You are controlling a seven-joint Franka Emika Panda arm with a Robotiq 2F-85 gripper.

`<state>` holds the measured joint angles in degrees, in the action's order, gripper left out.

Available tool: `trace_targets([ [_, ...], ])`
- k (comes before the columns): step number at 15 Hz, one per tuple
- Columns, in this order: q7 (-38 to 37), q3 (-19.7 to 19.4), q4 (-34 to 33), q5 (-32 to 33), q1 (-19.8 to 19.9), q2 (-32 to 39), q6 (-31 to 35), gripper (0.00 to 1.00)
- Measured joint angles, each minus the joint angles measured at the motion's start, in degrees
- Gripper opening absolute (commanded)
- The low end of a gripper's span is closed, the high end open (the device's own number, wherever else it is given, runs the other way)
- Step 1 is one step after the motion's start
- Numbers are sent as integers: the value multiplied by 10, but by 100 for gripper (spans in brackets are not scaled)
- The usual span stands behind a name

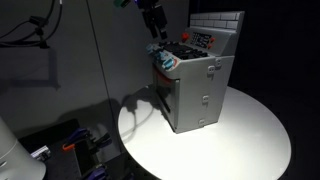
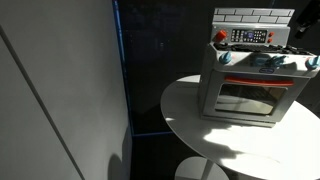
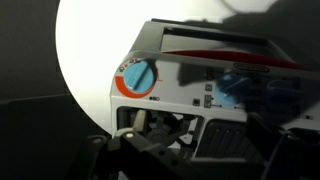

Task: Press the top right orange button on the stove

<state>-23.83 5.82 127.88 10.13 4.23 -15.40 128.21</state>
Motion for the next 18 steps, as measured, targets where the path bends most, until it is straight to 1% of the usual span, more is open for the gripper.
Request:
trace_targets([
  [7,-9,-14,-46,0,4,33,0,100],
  [13,-39,-31,-114,17,5,98,0,100],
  [18,-53,-46,-174,18,4,154,0,100],
])
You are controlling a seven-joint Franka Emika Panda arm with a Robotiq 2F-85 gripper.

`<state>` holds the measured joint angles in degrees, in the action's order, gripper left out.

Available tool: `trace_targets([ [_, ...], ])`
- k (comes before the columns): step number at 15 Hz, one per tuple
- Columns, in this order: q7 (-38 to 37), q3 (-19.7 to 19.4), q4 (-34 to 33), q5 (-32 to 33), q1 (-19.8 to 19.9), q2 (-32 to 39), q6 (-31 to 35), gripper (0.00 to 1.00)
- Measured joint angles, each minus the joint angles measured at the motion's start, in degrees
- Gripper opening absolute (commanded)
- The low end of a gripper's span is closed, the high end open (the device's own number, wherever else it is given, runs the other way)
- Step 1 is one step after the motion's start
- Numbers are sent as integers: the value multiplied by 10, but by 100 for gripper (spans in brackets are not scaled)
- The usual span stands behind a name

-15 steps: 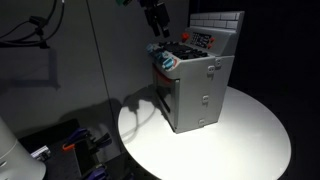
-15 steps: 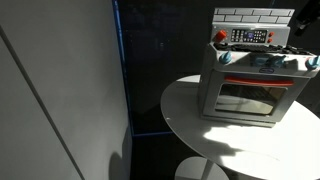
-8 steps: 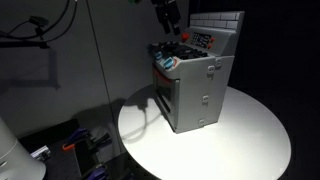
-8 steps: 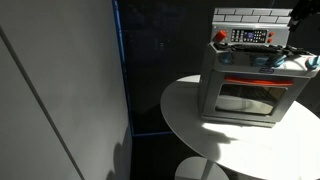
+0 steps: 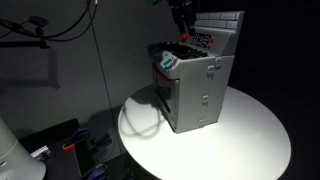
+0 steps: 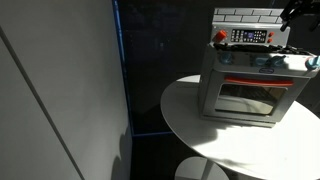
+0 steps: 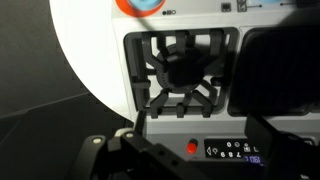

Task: Press the top right orange button on the stove

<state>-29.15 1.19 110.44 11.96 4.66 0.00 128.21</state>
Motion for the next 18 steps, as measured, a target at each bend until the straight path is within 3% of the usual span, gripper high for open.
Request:
trace_targets([
  [10,-30,-41,-96,8,-12,90,1,100],
  [18,-31,-45,-97,8,-17,94,1,100],
])
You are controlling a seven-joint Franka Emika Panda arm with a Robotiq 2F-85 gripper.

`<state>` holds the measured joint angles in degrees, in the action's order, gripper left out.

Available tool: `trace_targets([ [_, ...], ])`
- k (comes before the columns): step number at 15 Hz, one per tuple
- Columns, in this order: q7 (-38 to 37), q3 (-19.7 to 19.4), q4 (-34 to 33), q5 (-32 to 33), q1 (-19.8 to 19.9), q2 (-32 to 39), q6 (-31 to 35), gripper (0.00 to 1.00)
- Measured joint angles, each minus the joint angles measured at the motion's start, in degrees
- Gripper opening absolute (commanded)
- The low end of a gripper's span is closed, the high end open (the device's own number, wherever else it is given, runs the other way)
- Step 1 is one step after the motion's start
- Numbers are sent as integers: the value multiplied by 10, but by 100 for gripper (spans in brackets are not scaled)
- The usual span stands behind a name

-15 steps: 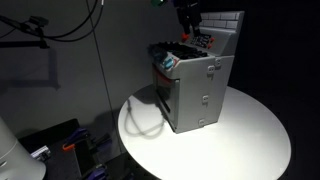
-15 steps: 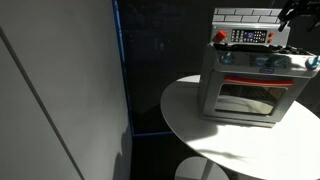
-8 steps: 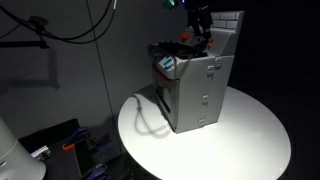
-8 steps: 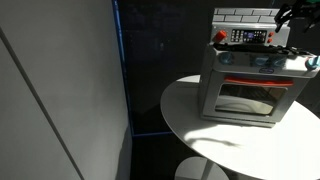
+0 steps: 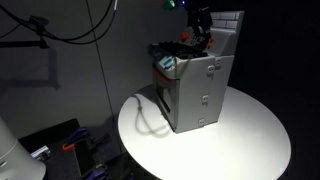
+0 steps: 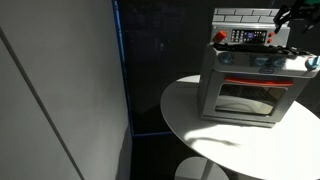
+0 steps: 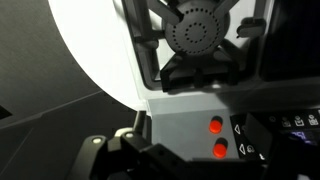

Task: Press the top right orange button on the stove

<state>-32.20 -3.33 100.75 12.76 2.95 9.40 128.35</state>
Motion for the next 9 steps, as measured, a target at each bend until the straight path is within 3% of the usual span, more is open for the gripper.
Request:
trace_targets([
  [9,0,-13,-1,0,-1,9,0,100],
])
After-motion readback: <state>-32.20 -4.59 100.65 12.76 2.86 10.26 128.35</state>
